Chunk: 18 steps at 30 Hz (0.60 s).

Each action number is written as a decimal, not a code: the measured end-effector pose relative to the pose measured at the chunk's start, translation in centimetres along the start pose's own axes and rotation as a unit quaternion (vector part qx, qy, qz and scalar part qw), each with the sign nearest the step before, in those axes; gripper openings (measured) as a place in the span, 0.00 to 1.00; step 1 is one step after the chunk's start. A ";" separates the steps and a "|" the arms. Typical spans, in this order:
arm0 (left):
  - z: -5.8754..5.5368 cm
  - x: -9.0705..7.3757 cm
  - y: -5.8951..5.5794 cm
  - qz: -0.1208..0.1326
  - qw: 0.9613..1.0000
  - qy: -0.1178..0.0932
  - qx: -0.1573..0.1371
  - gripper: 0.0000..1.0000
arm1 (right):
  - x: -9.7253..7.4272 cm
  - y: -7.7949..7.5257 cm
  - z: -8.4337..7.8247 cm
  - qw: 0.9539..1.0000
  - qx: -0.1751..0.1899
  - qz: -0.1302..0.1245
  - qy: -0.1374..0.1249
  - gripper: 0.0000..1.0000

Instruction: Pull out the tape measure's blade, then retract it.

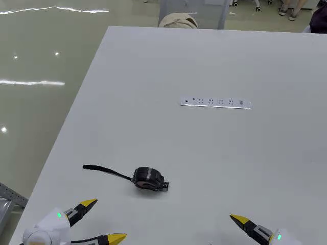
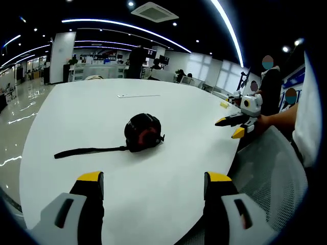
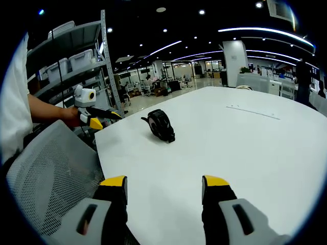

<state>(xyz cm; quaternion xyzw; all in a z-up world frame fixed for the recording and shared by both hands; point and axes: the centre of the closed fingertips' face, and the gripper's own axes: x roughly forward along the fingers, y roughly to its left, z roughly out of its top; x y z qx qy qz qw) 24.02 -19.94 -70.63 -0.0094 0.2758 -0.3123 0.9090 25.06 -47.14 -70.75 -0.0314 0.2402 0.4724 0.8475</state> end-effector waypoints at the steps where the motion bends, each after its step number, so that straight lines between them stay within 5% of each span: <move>1: 0.0 0.1 0.0 -0.003 1.000 0.002 0.003 0.80 | 0.0 0.0 0.0 1.000 0.000 0.001 0.000 0.58; 18: 0.6 2.1 0.1 -0.037 0.998 0.028 0.035 0.83 | 1.4 -0.9 0.8 1.000 0.000 0.021 -0.004 0.58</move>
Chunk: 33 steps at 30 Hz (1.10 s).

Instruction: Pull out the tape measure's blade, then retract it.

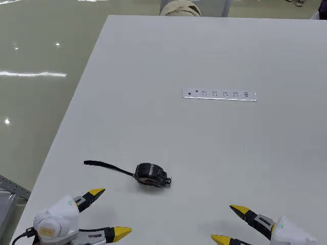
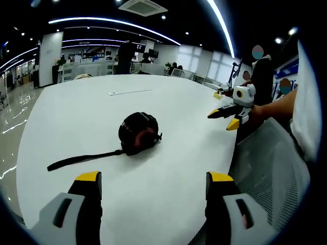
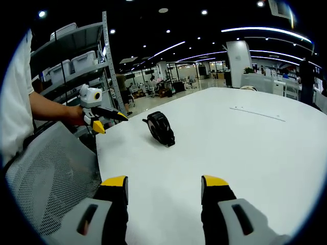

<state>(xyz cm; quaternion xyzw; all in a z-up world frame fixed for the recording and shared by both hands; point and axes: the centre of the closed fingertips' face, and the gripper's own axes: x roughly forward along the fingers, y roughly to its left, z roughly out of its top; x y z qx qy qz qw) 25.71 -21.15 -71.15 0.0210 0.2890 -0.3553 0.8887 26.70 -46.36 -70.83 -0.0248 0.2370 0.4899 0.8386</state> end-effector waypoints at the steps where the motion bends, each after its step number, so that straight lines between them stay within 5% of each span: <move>1: 0.1 0.1 0.1 -0.001 1.000 0.002 0.002 0.83 | 0.0 0.0 0.1 1.000 -0.002 0.002 -0.001 0.58; 33: 1.2 2.6 2.6 -0.033 0.998 0.028 0.036 0.82 | 3.2 -1.5 1.6 0.998 -0.025 0.049 -0.003 0.57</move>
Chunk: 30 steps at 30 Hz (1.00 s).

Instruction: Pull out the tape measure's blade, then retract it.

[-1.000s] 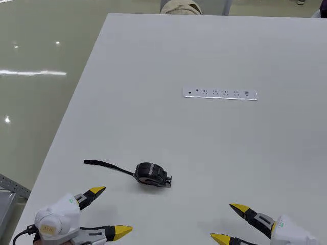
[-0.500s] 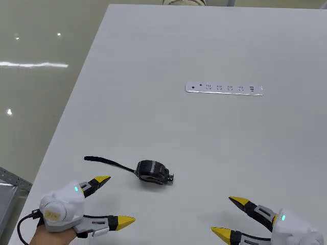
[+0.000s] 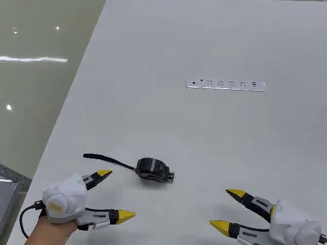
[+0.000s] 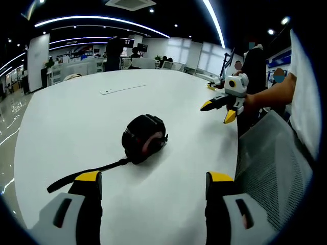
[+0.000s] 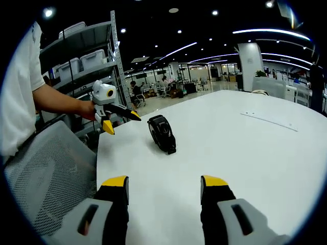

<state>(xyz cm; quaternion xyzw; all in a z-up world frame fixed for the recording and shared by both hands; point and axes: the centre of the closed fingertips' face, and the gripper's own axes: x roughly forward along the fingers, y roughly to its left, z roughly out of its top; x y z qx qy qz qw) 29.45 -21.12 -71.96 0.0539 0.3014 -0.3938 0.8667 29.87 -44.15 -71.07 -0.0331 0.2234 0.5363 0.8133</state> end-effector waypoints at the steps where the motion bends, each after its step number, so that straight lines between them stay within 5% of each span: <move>1: 0.0 0.0 0.1 -0.001 1.000 0.000 0.001 0.83 | 0.1 -0.1 0.1 1.000 0.000 0.001 -0.001 0.57; 30: 0.2 2.6 1.5 -0.027 0.996 0.056 0.069 0.79 | 2.5 -1.1 -0.1 0.999 -0.028 0.036 0.017 0.57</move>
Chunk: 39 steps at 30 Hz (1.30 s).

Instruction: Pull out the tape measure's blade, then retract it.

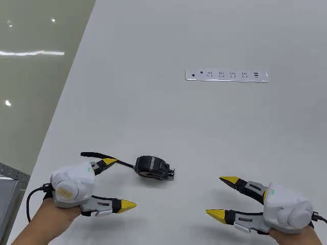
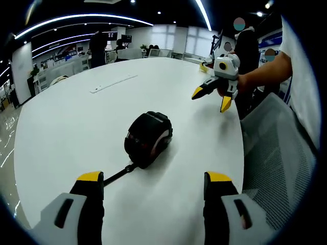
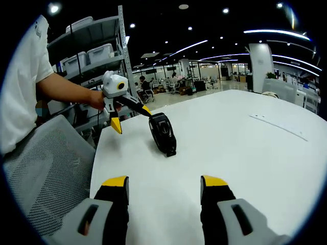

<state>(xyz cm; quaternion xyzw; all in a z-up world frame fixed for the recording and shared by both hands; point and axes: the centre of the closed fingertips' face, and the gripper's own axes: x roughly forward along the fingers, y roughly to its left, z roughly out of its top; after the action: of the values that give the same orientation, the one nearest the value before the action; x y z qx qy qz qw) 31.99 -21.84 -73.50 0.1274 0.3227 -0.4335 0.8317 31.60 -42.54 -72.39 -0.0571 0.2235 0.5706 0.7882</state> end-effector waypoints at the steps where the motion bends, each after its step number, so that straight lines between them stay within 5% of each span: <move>1: 0.1 0.1 0.1 -0.002 1.000 0.001 0.001 0.78 | 0.1 -0.1 -0.1 1.000 -0.001 0.001 0.002 0.57; 39: 0.8 3.4 2.5 -0.040 0.998 0.030 0.038 0.74 | 2.6 -2.1 0.4 0.999 -0.023 0.028 0.016 0.56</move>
<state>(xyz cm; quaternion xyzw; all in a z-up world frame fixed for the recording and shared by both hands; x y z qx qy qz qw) 35.77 -22.93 -75.28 0.1586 0.3356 -0.4742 0.7984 34.34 -40.83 -73.53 -0.0773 0.2244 0.5967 0.7666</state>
